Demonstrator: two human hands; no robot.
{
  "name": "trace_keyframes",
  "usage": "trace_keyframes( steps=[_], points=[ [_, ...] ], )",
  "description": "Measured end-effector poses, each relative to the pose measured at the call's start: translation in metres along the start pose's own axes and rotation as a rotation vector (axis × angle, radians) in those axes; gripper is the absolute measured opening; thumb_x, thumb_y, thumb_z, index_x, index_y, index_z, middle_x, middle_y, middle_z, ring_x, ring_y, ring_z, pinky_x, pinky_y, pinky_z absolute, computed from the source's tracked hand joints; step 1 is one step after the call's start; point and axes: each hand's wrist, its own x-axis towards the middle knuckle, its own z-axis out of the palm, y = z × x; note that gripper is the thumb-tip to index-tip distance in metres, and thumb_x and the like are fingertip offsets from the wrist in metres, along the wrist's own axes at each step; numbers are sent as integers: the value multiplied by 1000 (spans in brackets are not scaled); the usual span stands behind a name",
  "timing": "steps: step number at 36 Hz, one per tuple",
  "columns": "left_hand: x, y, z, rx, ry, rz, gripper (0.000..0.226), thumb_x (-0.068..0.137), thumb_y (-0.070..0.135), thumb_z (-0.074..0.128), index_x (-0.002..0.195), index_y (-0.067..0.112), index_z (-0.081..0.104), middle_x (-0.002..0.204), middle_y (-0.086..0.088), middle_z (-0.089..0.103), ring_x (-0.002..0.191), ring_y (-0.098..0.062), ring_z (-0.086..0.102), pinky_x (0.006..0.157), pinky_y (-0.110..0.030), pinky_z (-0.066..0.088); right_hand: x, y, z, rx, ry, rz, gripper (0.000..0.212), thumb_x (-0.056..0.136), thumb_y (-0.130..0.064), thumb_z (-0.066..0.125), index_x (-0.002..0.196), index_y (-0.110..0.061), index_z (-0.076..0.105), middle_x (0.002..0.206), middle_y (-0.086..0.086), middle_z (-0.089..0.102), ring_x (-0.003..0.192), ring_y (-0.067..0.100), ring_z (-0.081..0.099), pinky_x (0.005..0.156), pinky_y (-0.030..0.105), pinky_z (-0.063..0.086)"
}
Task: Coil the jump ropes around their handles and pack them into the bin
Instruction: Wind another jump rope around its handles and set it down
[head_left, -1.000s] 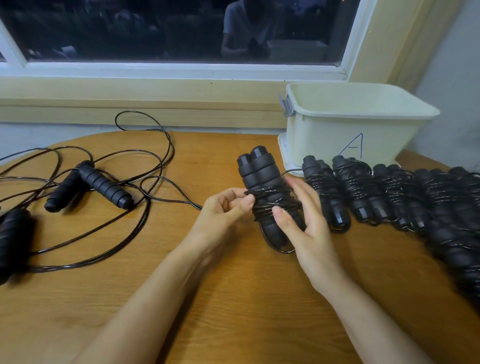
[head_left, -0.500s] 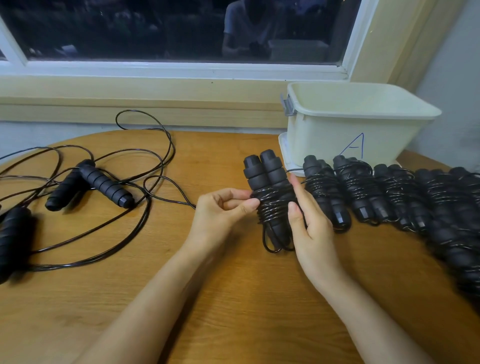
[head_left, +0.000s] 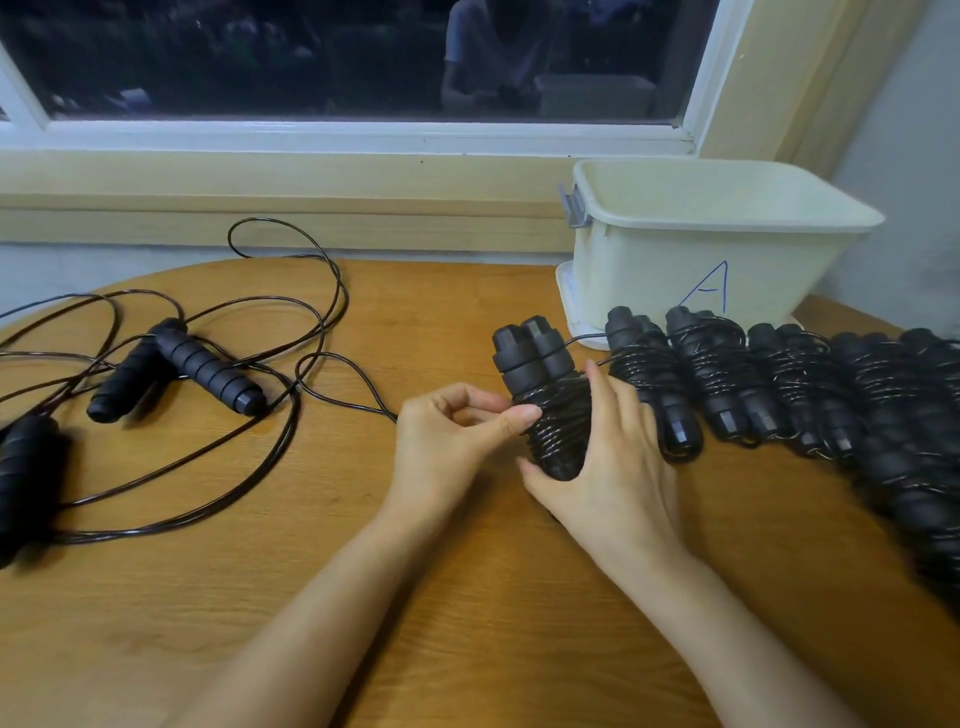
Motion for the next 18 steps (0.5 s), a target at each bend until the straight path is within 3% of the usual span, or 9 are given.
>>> trace_keyframes(
  steps=[3,8,13,18],
  points=[
    [-2,-1,3,-9,12,-3,44,59,35,87,82,2,71,75,-16,73,71,-30,69,78,-52,56,-1,3,3,-22,18,-38,103,72,-50,72,156,-17,22,139,0,49,124,22,47,77,30,48],
    [-2,-2,2,-21,-11,8,37,61,31,90,83,7,73,78,-15,74,81,-41,71,84,-61,55,-1,5,2,-21,4,-112,97,82,-45,65,158,-26,9,146,2,43,128,21,46,76,24,43],
    [-2,0,3,4,-67,35,34,61,26,84,88,9,72,81,-9,76,82,-27,74,85,-52,57,-2,3,3,-55,37,-54,109,70,-55,78,155,-25,16,142,5,48,122,25,52,70,31,51],
    [-1,-3,3,77,-138,71,28,64,29,80,90,23,74,89,1,77,89,-15,73,86,-35,57,2,11,0,-8,126,-94,90,76,-48,77,151,-20,35,147,2,44,119,26,58,69,36,55]
  ],
)
